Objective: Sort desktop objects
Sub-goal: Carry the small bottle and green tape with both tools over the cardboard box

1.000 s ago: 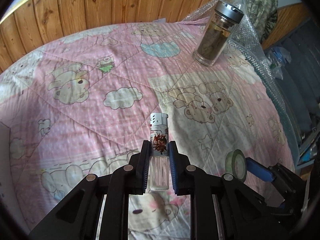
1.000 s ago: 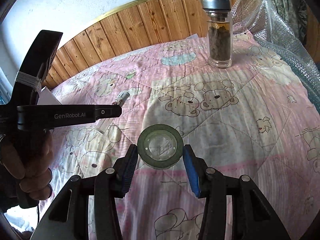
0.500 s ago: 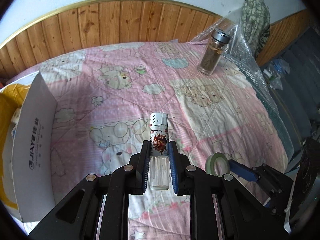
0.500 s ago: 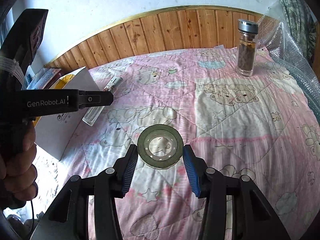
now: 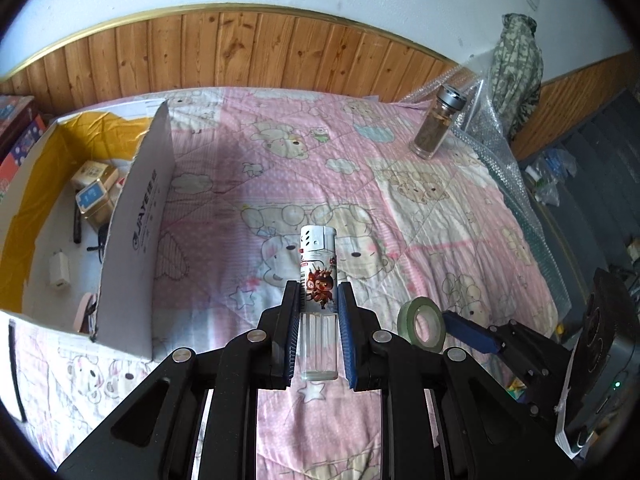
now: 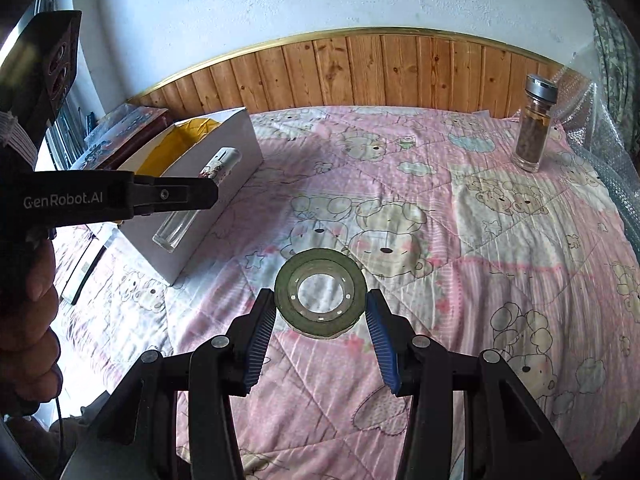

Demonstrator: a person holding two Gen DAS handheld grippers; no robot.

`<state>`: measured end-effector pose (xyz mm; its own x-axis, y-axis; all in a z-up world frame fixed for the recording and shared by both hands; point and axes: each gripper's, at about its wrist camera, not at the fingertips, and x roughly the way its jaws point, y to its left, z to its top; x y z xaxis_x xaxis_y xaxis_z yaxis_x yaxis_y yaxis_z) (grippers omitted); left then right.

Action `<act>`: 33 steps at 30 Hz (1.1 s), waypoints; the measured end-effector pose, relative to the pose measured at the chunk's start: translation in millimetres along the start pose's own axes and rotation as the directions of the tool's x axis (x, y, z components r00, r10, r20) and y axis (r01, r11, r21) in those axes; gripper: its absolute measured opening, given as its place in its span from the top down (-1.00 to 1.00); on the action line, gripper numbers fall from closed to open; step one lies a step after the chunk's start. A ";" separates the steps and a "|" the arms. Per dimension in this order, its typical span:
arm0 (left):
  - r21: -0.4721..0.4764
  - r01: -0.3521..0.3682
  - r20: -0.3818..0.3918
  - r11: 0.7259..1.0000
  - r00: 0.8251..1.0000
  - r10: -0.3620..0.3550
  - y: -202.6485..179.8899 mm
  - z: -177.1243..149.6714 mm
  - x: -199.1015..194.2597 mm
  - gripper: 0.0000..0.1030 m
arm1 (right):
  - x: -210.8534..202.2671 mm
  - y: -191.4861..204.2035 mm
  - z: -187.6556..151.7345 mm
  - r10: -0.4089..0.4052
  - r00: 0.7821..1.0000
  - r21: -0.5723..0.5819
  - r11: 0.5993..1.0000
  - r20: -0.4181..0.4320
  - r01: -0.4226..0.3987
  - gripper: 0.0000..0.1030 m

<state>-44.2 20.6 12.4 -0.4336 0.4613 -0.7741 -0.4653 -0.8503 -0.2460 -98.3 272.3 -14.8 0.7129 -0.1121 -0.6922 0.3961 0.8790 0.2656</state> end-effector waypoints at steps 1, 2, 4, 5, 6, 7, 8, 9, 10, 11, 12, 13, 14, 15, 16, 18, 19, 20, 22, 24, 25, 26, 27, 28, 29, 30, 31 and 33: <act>-0.009 0.002 0.002 1.000 1.000 -0.002 4.3 -2.6 -3.8 0.64 | -0.4 3.7 0.2 0.002 1.000 -0.004 1.000 -0.001 -0.002 0.07; -0.018 0.007 0.005 1.000 1.000 -0.006 8.1 -5.8 -7.9 0.64 | -1.2 8.5 0.3 0.004 1.000 -0.010 1.000 -0.001 -0.004 0.07; -0.038 0.011 0.013 0.999 1.000 -0.010 16.6 -11.4 -16.2 0.64 | -3.0 18.4 0.9 0.009 1.000 -0.024 1.000 -0.001 -0.009 0.07; -0.049 0.013 0.017 0.999 1.000 -0.012 22.0 -13.3 -20.3 0.64 | -3.3 23.5 2.0 0.013 1.000 -0.033 0.999 -0.001 -0.013 0.07; -0.060 0.016 0.022 0.998 1.000 -0.015 27.3 -15.6 -24.7 0.64 | -3.4 28.9 3.3 0.018 1.000 -0.043 0.999 -0.001 -0.018 0.07; -0.073 0.014 0.031 0.997 0.999 -0.012 33.3 -17.0 -29.7 0.64 | -3.2 35.2 5.1 0.023 1.000 -0.054 0.998 -0.002 -0.023 0.07; -0.086 0.011 0.040 0.996 0.999 -0.008 39.5 -17.6 -34.6 0.64 | -3.0 41.9 7.6 0.030 1.000 -0.066 0.997 -0.001 -0.030 0.07; -0.098 0.011 0.049 0.995 0.999 -0.006 46.1 -17.7 -39.6 0.64 | -2.6 49.1 10.3 0.037 0.999 -0.080 0.996 0.000 -0.037 0.07; -0.112 0.009 0.058 0.994 0.998 -0.002 53.4 -18.1 -44.8 0.64 | -2.0 56.5 13.2 0.045 0.999 -0.095 0.994 0.000 -0.045 0.07; -0.127 0.004 0.067 0.992 0.998 0.005 61.9 -17.9 -50.0 0.64 | -1.5 64.2 16.2 0.055 0.998 -0.110 0.992 0.000 -0.055 0.07; -0.143 -0.001 0.076 0.990 0.997 0.012 70.8 -18.2 -55.0 0.64 | -0.5 72.1 19.1 0.063 0.998 -0.128 0.990 0.001 -0.062 0.07; -0.157 -0.003 0.084 0.988 0.996 0.017 80.2 -18.6 -60.1 0.64 | 0.4 79.9 22.0 0.071 0.997 -0.143 0.987 0.001 -0.070 0.07; -0.173 -0.011 0.092 0.985 0.995 0.027 89.5 -18.9 -65.0 0.64 | 1.8 87.7 25.4 0.081 0.997 -0.158 0.984 -0.001 -0.080 0.07; -0.190 -0.017 0.099 0.982 0.994 0.036 99.1 -19.5 -69.7 0.64 | 3.1 95.2 28.7 0.092 0.996 -0.173 0.981 -0.002 -0.090 0.07; -0.206 -0.020 0.104 0.978 0.994 0.043 108.7 -19.9 -73.8 0.64 | 4.8 103.0 32.2 0.100 0.995 -0.188 0.977 -0.004 -0.099 0.07; -0.239 -0.038 0.114 0.970 0.991 0.067 128.6 -21.0 -82.3 0.64 | 8.7 119.4 39.2 0.119 0.993 -0.217 0.969 -0.007 -0.117 0.07; -0.256 -0.044 0.119 0.966 0.990 0.077 139.0 -21.5 -86.0 0.64 | 10.4 127.1 42.8 0.129 0.992 -0.231 0.965 -0.009 -0.127 0.07; -0.274 -0.049 0.122 0.960 0.989 0.085 149.6 -21.9 -89.3 0.64 | 12.2 134.8 46.1 0.138 0.990 -0.244 0.960 -0.011 -0.137 0.07; -0.309 -0.057 0.123 0.949 0.987 0.099 170.1 -22.1 -94.7 0.64 | 15.7 148.2 52.9 0.155 0.988 -0.267 0.951 -0.016 -0.154 0.07; -0.333 -0.068 0.123 0.940 0.986 0.115 188.0 -21.6 -98.9 0.64 | 19.5 161.5 59.8 0.172 0.985 -0.289 0.942 -0.021 -0.171 0.07; -0.342 -0.078 0.122 0.936 0.984 0.126 196.1 -20.9 -100.4 0.64 | 21.4 167.6 63.5 0.177 0.984 -0.300 0.938 -0.022 -0.175 0.07; -0.347 -0.084 0.121 0.934 0.984 0.133 204.3 -19.1 -101.5 0.64 | 22.6 172.8 66.6 0.182 0.983 -0.309 0.934 -0.022 -0.179 0.07; -0.352 -0.090 0.121 0.932 0.983 0.141 211.2 -18.1 -102.6 0.64 | 24.0 177.9 70.0 0.187 0.982 -0.318 0.930 -0.023 -0.185 0.07; -0.356 -0.097 0.120 0.929 0.981 0.149 217.7 -16.3 -103.0 0.64 | 26.4 183.3 73.6 0.190 0.981 -0.326 0.926 -0.026 -0.188 0.07; -0.359 -0.101 0.120 0.928 0.981 0.153 224.1 -14.0 -103.1 0.64 | 28.9 187.9 76.9 0.191 0.981 -0.336 0.923 -0.028 -0.189 0.07; -0.361 -0.104 0.118 0.927 0.981 0.156 230.3 -12.0 -103.1 0.64 | 32.8 190.9 80.3 0.193 0.981 -0.344 0.919 -0.032 -0.193 0.07; -0.364 -0.107 0.115 0.925 0.981 0.159 235.9 -9.7 -102.6 0.64 | 36.4 194.9 83.3 0.196 0.980 -0.349 0.916 -0.038 -0.197 0.07; -0.365 -0.113 0.106 0.924 0.981 0.161 246.8 -3.9 -99.8 0.64 | 45.2 203.9 89.6 0.198 0.979 -0.361 0.910 -0.053 -0.204 0.07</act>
<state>-112.7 -236.3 26.7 -0.5822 0.3422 -0.7375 -0.0999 -0.9303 -0.3528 66.5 405.0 68.3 0.7458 0.0891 -0.6602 0.0062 0.9901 0.1405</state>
